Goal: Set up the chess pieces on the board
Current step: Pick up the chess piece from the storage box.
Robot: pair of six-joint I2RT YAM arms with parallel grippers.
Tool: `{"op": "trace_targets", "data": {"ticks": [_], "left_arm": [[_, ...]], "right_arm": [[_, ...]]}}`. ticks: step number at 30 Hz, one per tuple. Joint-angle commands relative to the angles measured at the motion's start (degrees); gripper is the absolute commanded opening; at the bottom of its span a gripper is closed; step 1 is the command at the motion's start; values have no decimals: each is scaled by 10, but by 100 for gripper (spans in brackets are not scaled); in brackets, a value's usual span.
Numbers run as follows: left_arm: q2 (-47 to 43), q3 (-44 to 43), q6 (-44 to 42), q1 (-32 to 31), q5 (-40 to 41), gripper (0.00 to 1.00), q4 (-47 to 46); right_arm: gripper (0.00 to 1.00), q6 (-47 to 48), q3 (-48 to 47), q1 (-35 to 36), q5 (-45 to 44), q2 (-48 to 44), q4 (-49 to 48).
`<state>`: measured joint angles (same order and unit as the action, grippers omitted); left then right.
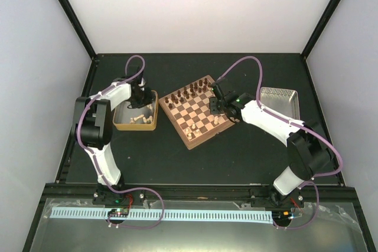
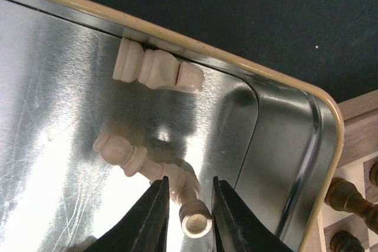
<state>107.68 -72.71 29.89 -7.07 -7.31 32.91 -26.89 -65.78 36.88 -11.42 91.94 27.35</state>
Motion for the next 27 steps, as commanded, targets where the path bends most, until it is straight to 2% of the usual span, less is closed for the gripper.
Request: {"op": "trace_targets", "data": {"ticks": [1,11,16,21,23,27], "left_arm": [[12,-14,0,2,-21,20,11],[24,-13,-16,2,-26,19,11],[11,-12,-25,2,-10,6,8],[-43,7,-44,2,-7,3,18],[-73,22,-54,2,-9,3,23],[-129,40,-82,2,-16,3,41]], "right_arm": [[42,3,-12,-3,2,1,-6],[41,2,-14,-3,-1,-4,-6],[40,0,-13,-3,-2,-10,-5],[40,4,-14,-2,7,-22,-9],[40,10,-17,-3,26,-25,-13],[41,27,-32,-2,122,-19,-28]]}}
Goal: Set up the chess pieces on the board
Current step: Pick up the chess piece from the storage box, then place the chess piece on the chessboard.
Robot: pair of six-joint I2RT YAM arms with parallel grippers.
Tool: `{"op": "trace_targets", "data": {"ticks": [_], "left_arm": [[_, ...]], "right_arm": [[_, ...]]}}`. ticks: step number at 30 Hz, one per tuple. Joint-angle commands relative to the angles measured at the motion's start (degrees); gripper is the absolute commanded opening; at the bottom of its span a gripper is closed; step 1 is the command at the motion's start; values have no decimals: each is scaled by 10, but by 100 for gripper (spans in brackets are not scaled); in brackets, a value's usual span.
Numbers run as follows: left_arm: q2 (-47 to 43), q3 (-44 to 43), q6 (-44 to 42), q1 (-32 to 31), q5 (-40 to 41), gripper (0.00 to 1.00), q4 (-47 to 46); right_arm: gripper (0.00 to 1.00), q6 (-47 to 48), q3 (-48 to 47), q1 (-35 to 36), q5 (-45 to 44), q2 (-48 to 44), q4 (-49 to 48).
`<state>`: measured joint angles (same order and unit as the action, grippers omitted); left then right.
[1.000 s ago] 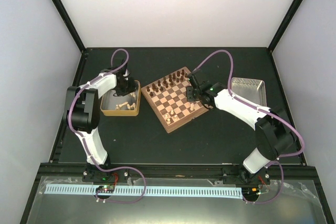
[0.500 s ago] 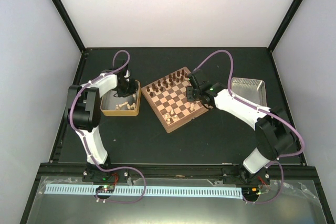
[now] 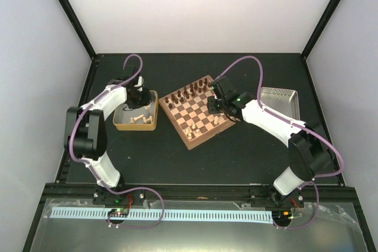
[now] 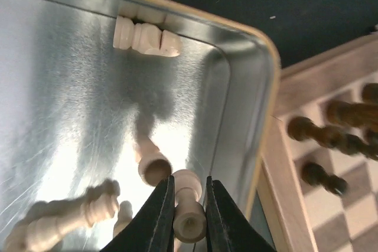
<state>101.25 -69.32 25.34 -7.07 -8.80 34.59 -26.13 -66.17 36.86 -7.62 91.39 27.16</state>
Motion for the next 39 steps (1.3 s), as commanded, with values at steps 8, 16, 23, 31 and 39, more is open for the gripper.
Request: {"op": "trace_targets", "data": {"ticks": [8,16,23,31,39], "left_arm": [[-127,8,-80,-6,-54,3,47],[-157,-10,-123,-51,-156,5,21],[-112,-54,-159,-183,-123,6,34],[-6,-143,-198,-333,-68,7,67],[129,-339,-158,-386,-16,7,62]], "right_arm": [[43,9,-53,-4,210,8,-68],[45,-20,-46,-12,198,-2,-83],[45,-111,28,-73,98,-57,-63],[45,-180,140,-149,12,-164,0],[46,-138,176,-169,-56,-266,70]]}}
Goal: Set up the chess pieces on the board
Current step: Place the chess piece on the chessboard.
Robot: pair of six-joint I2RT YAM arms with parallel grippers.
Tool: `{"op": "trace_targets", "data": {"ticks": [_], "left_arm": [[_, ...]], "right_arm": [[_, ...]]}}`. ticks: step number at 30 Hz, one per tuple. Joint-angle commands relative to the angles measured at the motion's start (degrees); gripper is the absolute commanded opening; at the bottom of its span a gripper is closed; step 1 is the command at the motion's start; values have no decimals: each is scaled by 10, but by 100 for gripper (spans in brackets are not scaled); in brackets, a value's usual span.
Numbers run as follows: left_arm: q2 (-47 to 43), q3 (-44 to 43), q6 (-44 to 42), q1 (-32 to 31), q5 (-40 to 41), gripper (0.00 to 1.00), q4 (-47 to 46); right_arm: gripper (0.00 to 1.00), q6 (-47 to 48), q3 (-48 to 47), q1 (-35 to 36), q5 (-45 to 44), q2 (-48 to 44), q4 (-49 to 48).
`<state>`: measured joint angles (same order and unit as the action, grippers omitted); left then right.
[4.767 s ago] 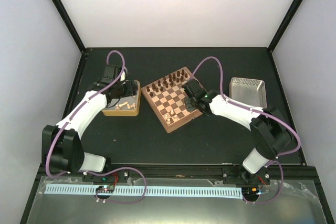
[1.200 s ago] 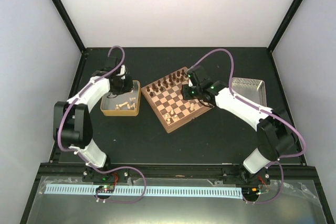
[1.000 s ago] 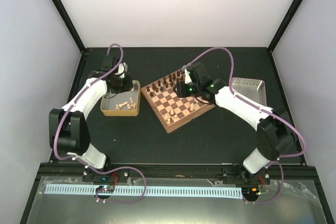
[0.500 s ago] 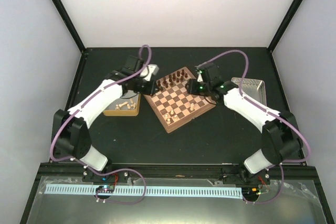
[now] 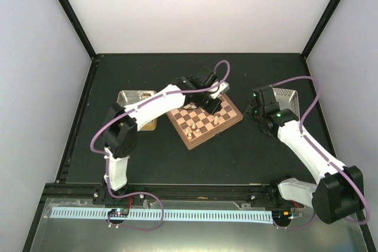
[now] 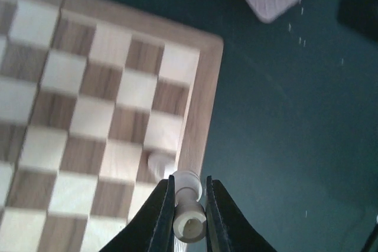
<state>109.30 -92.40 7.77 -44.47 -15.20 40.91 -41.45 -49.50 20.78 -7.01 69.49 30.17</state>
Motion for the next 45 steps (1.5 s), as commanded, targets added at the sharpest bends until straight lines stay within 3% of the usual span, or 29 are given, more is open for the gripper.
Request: {"op": "trace_targets", "data": {"ticks": [1,6,10,18,33,45], "left_arm": [[67,-137,19,-15,55,7,2],[158,-243,2,-30,53,7,22],[202,-280,6,-37,48,8,28],[244,-284,2,-43,49,10,5],[284,-287,-6,-43,28,14,15],[279,-298,10,-38,-3,34,-1]], "right_arm": [[46,20,14,-10,-68,-61,44],[47,29,34,-14,-106,-114,75],[47,23,39,-18,-152,-151,112],[47,26,52,-18,-192,-211,136],[48,25,43,-19,-198,-198,140],[49,27,40,-19,-191,-198,142]]}}
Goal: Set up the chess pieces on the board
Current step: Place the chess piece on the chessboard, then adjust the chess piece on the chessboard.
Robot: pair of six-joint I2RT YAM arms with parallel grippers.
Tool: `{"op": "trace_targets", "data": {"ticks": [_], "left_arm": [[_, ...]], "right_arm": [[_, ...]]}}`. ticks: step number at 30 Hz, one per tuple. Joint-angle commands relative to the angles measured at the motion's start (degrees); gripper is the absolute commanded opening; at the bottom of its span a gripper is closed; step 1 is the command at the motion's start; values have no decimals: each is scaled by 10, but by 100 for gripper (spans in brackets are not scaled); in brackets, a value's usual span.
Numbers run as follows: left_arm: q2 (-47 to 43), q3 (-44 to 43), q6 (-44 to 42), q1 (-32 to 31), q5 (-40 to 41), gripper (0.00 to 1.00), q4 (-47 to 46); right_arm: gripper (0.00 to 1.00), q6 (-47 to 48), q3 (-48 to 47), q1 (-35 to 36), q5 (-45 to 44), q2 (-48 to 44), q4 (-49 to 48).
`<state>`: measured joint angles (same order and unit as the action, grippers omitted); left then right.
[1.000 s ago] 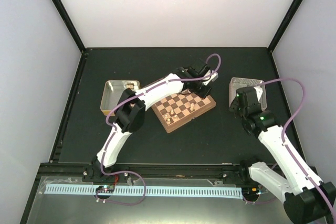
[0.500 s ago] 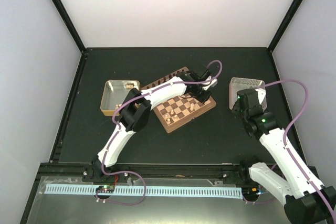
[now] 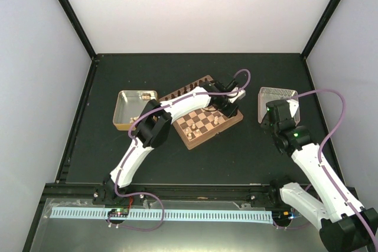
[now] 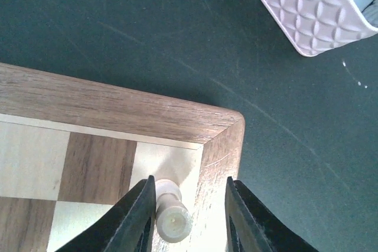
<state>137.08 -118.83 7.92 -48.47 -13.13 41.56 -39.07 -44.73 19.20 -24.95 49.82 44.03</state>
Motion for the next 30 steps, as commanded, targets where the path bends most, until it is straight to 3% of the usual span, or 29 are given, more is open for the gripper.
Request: {"op": "trace_targets", "data": {"ticks": [1,6,10,11,14,21,30], "left_arm": [[0,-39,13,5,-27,36,-7],[-28,-45,41,25,-48,47,-16],[-68,-42,69,59,-53,56,-8],[-81,-41,81,71,-49,57,0],[-119,-21,110,107,-18,57,30],[-300,228,123,187,57,58,-53],[-432,406,160,268,114,58,-94]], "right_arm": [[49,3,-8,-3,-11,-1,4],[50,15,-11,-3,8,5,-11],[52,53,-7,-3,85,22,-56],[59,67,-8,-3,111,32,-76],[65,99,-27,-3,188,87,-99],[65,136,-124,-2,280,296,-99],[56,143,-241,3,311,460,-65]]}}
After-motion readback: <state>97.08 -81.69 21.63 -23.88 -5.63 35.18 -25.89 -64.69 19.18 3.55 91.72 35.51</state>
